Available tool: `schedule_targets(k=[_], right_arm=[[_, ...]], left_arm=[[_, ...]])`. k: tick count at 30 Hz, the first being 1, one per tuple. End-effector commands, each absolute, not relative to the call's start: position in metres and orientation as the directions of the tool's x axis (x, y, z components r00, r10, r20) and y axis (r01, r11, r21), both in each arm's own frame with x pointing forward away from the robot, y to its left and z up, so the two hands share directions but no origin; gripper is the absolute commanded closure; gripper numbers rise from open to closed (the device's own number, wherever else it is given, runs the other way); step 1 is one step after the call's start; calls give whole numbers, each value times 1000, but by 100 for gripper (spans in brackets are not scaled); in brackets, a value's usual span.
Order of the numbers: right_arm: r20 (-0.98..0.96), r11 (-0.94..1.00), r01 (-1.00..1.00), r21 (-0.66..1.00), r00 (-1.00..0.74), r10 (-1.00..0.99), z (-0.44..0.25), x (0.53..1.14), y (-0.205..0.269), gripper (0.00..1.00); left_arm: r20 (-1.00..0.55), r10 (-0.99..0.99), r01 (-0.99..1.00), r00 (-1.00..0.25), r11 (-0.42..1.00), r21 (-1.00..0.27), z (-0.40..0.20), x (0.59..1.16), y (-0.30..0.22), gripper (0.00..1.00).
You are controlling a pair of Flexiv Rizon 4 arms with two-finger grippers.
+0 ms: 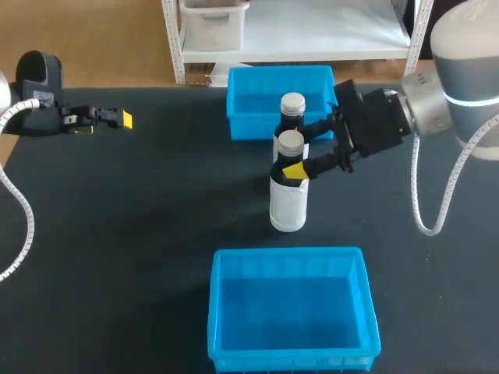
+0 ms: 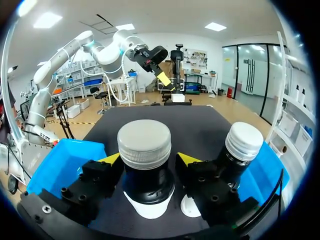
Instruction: Pick up the bottle, and place it in the far bin if it is heavy, or in the near bin if it is light.
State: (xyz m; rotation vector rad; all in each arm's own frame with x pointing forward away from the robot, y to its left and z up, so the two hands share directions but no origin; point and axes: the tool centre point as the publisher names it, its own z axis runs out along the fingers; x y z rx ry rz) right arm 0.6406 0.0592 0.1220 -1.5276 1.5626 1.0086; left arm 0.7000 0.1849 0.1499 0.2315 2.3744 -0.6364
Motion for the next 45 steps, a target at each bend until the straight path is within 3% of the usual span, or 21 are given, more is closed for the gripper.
schedule_targets(k=[1, 6, 27, 29, 32, 45], right_arm=[[-900, -10, -999, 48, -39, -434, 121, 641, 60, 40], [-901, -11, -999, 51, -41, -432, 121, 641, 60, 47], [-903, -19, -999, 51, -37, -428, 123, 638, 62, 53], [-903, -18, -999, 51, -38, -428, 123, 637, 61, 66], [-904, -14, -999, 49, -39, -426, 124, 635, 61, 98], [-909, 3, -1000, 24, -24, -417, 139, 632, 44, 100]], left_arm=[[-642, 0, 321, -767, 866, -383, 150, 700, 185, 0], [-642, 0, 321, -767, 866, -383, 150, 700, 185, 0], [-642, 0, 321, -767, 866, -383, 150, 700, 185, 0], [-642, 0, 321, -767, 866, -383, 150, 700, 185, 0], [-642, 0, 321, -767, 866, -383, 150, 700, 185, 0], [-642, 0, 321, -767, 866, -383, 150, 700, 185, 0]])
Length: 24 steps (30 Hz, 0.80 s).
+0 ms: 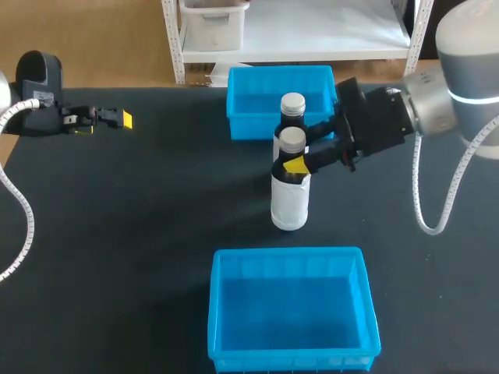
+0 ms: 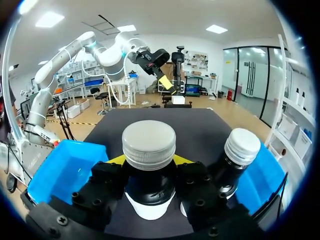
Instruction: Pick up the bottle, and place it in the far bin if it is heavy, or in the near bin if it is light.
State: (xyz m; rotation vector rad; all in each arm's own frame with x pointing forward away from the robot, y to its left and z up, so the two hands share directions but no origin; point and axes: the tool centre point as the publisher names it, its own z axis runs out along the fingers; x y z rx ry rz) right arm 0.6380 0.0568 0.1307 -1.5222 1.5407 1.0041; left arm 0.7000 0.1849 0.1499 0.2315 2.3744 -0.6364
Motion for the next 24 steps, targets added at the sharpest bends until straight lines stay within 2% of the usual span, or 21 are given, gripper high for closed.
schedule_targets(k=[1, 24], right_arm=[[-909, 10, -1000, 21, -23, -416, 143, 631, 39, 100], [-896, 162, -987, 10, -81, -437, 201, 619, -89, 100]], left_arm=[[-642, 0, 321, -767, 866, -383, 150, 700, 185, 0], [-642, 0, 321, -767, 866, -383, 150, 700, 185, 0]])
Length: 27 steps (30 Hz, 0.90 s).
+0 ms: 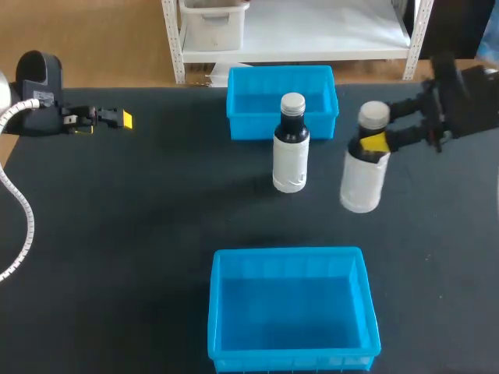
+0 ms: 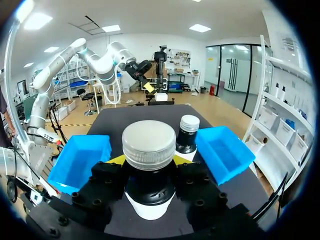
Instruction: Pick up the bottle, and place it in the far bin if it is heavy, or in the near bin if it is light.
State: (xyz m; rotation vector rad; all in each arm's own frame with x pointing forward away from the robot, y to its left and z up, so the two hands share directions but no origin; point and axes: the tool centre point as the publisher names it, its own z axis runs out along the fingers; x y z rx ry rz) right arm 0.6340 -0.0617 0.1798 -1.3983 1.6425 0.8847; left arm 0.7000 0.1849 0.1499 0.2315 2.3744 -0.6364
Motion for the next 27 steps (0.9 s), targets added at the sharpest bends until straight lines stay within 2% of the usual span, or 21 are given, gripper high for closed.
schedule_targets(k=[1, 7, 13, 20, 27], right_arm=[[-895, 166, -986, 6, -79, -439, 205, 617, -92, 100], [-900, 140, -990, -1, -60, -433, 235, 599, -101, 100], [-908, 50, -999, 8, -28, -417, 261, 571, -87, 100], [-905, -44, -999, 5, 14, -426, 277, 534, -41, 100], [-914, -160, -987, 29, 39, -405, 265, 502, 26, 100]], left_arm=[[-642, 0, 321, -767, 866, -383, 150, 700, 185, 0], [-642, 0, 321, -767, 866, -383, 150, 700, 185, 0], [-642, 0, 321, -767, 866, -383, 150, 700, 185, 0], [-642, 0, 321, -767, 866, -383, 150, 700, 185, 0], [-642, 0, 321, -767, 866, -383, 150, 700, 185, 0]])
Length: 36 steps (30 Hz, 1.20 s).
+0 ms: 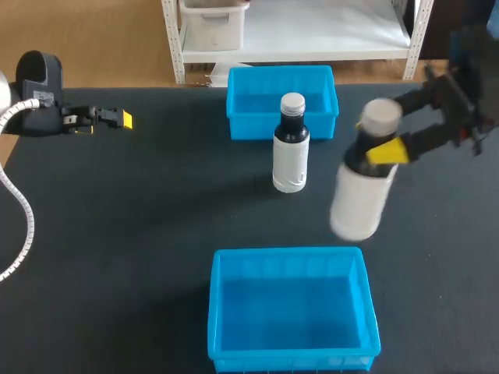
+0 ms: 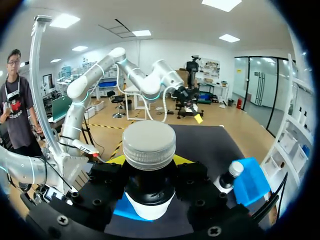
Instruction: Pick up the bottle, and place it in the far bin if it is heavy, or in the near bin if it is light.
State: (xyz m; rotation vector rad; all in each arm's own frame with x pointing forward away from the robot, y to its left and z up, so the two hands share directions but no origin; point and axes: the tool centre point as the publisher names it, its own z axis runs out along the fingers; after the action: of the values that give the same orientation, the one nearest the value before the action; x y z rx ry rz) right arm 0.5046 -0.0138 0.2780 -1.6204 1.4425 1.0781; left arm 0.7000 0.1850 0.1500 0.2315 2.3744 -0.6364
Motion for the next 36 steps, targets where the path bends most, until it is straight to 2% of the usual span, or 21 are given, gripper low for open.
schedule_targets(k=[1, 9, 14, 36], right_arm=[[-915, -178, -983, 33, 42, -402, 262, 497, 36, 100], [-923, -315, -947, 56, 72, -379, 229, 469, 104, 100], [-928, -352, -933, 71, 68, -366, 206, 466, 125, 100], [-917, -366, -928, 65, 89, -388, 151, 451, 136, 100]], left_arm=[[-642, 0, 321, -767, 866, -383, 150, 700, 185, 0], [-642, 0, 321, -767, 866, -383, 150, 700, 185, 0], [-642, 0, 321, -767, 866, -383, 150, 700, 185, 0], [-642, 0, 321, -767, 866, -383, 150, 700, 185, 0]])
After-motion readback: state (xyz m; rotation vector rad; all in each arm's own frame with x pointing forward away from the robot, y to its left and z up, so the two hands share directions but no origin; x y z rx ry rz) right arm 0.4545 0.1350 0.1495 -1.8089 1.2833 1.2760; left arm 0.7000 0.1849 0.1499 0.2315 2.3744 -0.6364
